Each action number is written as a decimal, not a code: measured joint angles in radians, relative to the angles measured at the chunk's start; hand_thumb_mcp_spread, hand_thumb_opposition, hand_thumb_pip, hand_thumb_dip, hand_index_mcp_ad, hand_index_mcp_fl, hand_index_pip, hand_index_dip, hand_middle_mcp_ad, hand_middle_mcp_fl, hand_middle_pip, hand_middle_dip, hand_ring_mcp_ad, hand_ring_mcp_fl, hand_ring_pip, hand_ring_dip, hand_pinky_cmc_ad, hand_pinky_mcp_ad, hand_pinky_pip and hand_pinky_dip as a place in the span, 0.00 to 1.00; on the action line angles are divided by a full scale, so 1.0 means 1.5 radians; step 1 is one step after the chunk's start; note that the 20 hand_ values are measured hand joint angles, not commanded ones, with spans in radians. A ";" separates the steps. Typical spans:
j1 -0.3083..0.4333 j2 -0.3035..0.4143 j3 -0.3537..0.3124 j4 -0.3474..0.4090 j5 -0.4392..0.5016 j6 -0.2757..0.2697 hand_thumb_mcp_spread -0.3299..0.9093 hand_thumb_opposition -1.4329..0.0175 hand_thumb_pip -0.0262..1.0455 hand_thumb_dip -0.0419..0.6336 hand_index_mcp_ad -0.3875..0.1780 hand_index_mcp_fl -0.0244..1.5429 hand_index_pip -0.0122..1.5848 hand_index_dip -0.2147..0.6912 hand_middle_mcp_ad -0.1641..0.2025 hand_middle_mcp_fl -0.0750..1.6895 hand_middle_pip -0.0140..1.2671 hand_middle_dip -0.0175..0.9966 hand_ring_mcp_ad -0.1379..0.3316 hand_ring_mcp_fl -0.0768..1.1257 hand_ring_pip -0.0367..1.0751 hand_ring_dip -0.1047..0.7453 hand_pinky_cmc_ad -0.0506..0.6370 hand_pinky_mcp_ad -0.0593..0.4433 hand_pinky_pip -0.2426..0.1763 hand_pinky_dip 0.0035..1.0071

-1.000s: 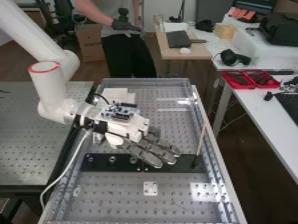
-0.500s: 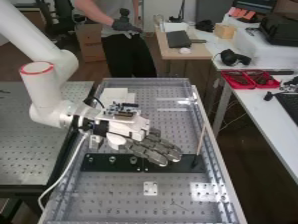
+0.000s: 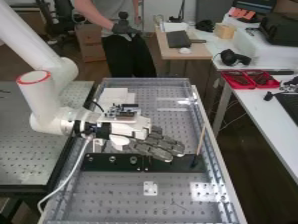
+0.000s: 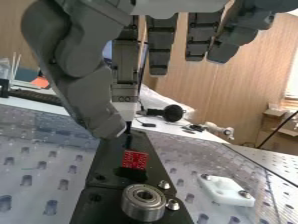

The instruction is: Grab the pcb board and place it in the clear container

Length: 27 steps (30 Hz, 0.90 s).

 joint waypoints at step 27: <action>-0.022 -0.013 -0.004 0.007 -0.030 -0.009 0.64 0.40 0.76 0.48 0.52 0.10 0.98 0.36 0.55 0.15 0.11 0.19 0.62 0.08 0.11 0.15 0.46 0.37 0.40 0.22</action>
